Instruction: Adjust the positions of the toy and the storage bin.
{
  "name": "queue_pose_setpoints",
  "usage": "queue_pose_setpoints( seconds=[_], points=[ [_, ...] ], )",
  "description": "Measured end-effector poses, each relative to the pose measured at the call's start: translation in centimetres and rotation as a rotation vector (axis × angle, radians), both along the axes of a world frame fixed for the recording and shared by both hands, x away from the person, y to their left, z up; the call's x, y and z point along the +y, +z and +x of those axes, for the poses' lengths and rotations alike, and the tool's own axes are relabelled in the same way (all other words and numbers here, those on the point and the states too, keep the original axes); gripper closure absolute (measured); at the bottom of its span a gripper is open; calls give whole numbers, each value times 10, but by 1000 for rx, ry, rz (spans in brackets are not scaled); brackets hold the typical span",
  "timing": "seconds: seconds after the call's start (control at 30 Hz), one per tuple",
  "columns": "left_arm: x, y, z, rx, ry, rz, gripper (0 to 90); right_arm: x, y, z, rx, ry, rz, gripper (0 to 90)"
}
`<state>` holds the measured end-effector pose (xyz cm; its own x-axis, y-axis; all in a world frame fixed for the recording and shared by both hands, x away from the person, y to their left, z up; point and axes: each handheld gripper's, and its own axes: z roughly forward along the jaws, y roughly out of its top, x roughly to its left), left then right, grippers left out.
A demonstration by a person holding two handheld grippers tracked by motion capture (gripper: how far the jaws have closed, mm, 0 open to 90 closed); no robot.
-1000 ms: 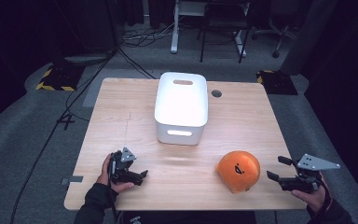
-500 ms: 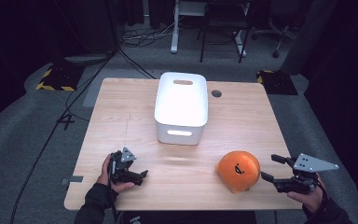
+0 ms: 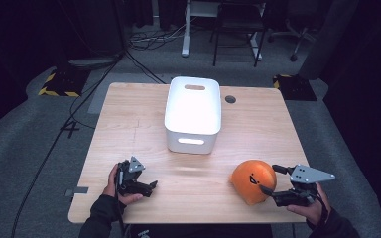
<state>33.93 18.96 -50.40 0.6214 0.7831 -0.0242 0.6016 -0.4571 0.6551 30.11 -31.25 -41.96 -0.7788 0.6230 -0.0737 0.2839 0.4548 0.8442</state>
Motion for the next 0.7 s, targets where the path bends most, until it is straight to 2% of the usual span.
queue_pose_setpoints(
  seconds=[0.2, 0.33, 0.37, 0.4, 0.5, 0.6, 0.67, 0.7],
  points=[
    [0, 0, 0, 1, -1, 1, 7, -1, -13, 7, 46, -30, 64, 171],
    [0, 0, 0, -1, 0, -1, 7, 4, -18, 4, 16, -5, 54, 348],
    [0, 0, 0, -1, 0, -1, 7, 4, -18, 4, 16, -5, 54, 348],
    [0, 0, 0, 1, -1, 5, 8, 5, -18, 4, 15, 12, 47, 423],
    [0, 1, 2, -5, -20, 2, 21, 4, -18, 3, 9, 17, 39, 468],
    [-2, 3, 8, -33, -32, -31, 215, 2, -18, 3, 17, 18, 60, 508],
    [-5, 5, 11, -27, -59, -44, 156, 1, -19, 2, 12, 18, 60, 510],
    [-6, 7, 12, -40, -63, -59, 173, 0, -18, 2, 12, 18, 60, 512]
  ],
)
